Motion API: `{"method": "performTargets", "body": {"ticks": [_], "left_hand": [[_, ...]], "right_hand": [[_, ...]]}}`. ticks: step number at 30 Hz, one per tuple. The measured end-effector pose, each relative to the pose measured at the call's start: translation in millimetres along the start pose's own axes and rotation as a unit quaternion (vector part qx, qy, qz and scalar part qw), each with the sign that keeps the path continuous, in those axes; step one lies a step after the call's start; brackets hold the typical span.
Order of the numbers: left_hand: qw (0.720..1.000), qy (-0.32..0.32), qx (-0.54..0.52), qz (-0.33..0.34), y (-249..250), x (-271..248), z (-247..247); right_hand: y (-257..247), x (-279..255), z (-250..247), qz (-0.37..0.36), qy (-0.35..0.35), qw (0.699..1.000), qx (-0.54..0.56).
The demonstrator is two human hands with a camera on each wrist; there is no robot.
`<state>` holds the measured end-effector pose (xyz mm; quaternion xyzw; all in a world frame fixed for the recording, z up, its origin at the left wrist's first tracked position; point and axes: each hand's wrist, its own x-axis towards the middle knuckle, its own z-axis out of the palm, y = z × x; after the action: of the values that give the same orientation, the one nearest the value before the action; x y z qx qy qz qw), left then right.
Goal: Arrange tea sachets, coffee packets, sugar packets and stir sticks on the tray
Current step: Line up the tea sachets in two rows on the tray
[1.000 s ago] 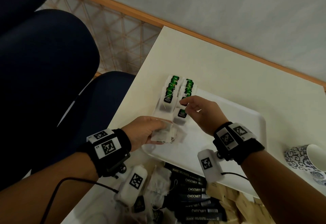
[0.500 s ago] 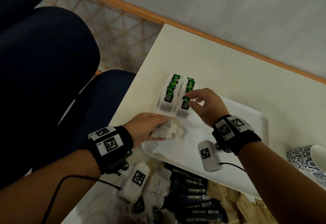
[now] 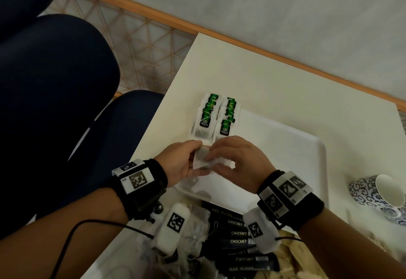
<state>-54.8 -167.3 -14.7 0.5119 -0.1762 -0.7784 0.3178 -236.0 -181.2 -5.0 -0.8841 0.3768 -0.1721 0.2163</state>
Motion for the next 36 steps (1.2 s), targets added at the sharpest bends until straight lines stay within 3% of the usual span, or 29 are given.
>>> {"method": "performTargets", "body": {"ticks": [7, 16, 23, 31, 36], "left_hand": [[0.998, 0.005, 0.068, 0.001, -1.7, -2.2, -8.9], [0.996, 0.006, 0.081, 0.024, 3.4, -7.3, -22.2], [0.997, 0.007, 0.077, 0.021, 9.1, -3.8, -21.6], [0.997, -0.020, 0.078, 0.016, 10.2, -2.0, -15.2], [0.996, -0.044, 0.080, 0.014, 7.2, -2.4, -14.3]], "right_hand": [[11.2, 15.4, -14.3, 0.117, 0.125, 0.985, 0.040], [22.4, 17.3, -12.6, 0.242, 0.016, 0.968, 0.070], [47.9, 23.4, -0.6, 0.337, 0.028, 0.936, 0.098], [54.6, 24.5, 2.3, 0.368, 0.041, 0.922, 0.117], [45.8, 13.1, -3.5, 0.332, 0.105, 0.932, 0.095]]}}
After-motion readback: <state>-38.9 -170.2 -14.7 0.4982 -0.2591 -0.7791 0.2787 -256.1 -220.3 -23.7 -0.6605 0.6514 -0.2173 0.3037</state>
